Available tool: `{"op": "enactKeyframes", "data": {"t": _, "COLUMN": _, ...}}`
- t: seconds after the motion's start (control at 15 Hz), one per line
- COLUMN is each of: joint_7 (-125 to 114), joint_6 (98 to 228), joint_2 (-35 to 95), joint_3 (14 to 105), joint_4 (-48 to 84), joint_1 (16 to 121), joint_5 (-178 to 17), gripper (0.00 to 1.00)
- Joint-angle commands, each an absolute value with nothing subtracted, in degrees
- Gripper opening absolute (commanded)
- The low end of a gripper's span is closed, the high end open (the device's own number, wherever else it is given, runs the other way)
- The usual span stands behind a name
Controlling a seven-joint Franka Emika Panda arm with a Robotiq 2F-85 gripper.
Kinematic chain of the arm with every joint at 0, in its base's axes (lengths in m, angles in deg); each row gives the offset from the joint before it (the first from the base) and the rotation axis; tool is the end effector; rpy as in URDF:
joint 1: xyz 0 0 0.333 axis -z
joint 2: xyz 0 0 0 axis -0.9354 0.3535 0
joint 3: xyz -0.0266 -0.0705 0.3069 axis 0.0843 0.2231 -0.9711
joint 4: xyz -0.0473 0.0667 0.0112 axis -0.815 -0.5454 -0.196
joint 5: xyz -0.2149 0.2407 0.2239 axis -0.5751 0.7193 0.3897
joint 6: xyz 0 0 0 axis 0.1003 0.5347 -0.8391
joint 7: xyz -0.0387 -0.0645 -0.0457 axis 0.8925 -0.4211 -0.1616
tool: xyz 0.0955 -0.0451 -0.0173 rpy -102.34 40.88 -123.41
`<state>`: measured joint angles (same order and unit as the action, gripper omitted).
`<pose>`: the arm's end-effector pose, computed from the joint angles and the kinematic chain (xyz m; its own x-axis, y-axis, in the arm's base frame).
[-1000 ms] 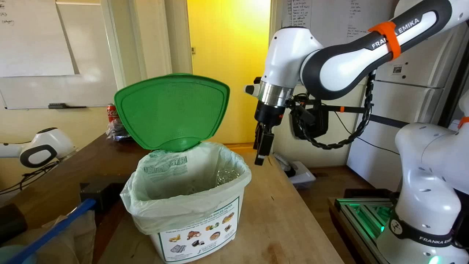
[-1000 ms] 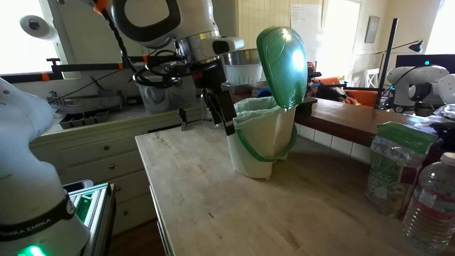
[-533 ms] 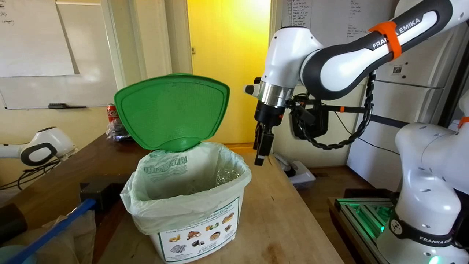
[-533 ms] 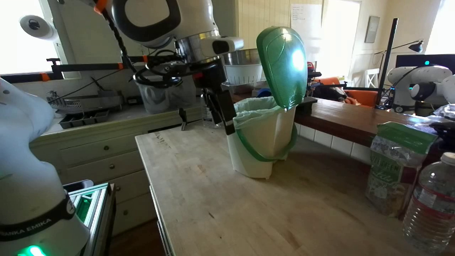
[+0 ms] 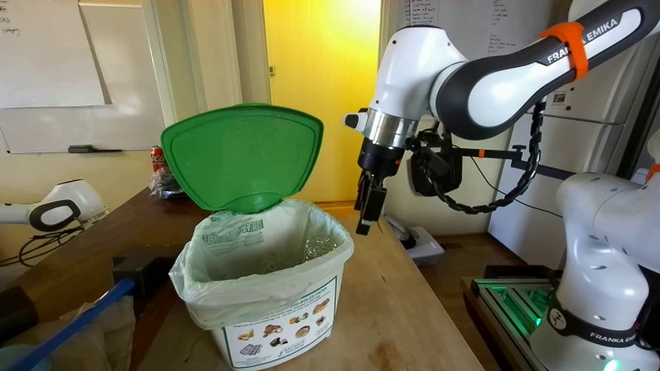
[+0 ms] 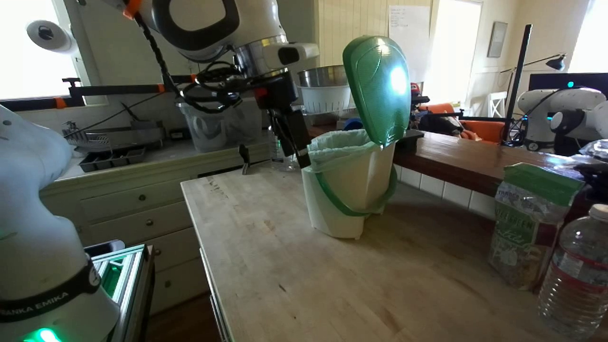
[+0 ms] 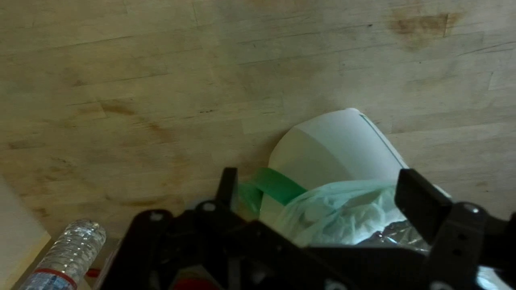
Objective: Remove the clear wrapper from the bin, then place it on the counter
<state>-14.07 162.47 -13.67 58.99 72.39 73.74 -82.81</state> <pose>0.4102 -0.0607 0.4525 0.9693 -0.0045 0.2458 -0.0205 -0.9978 0.0625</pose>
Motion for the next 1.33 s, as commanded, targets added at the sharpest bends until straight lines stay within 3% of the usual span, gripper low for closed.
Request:
{"op": "enactKeyframes", "data": {"t": 0.0, "joint_7": -9.75, "joint_6": 162.21, "joint_2": -15.48, "joint_3": 57.05, "joint_4": 72.59, "joint_1": 73.56, "joint_5": -82.44, "gripper": 1.00}}
{"op": "enactKeyframes", "data": {"t": 0.67, "joint_7": 1.67, "joint_6": 166.49, "joint_2": -10.23, "joint_3": 50.28, "joint_4": 65.56, "joint_1": 74.04, "joint_5": -84.37, "gripper": 1.00}}
{"op": "enactKeyframes", "data": {"t": 1.27, "joint_7": 4.10, "joint_6": 168.82, "joint_2": 2.32, "joint_3": 50.55, "joint_4": 55.75, "joint_1": 74.30, "joint_5": -87.88, "gripper": 1.00}}
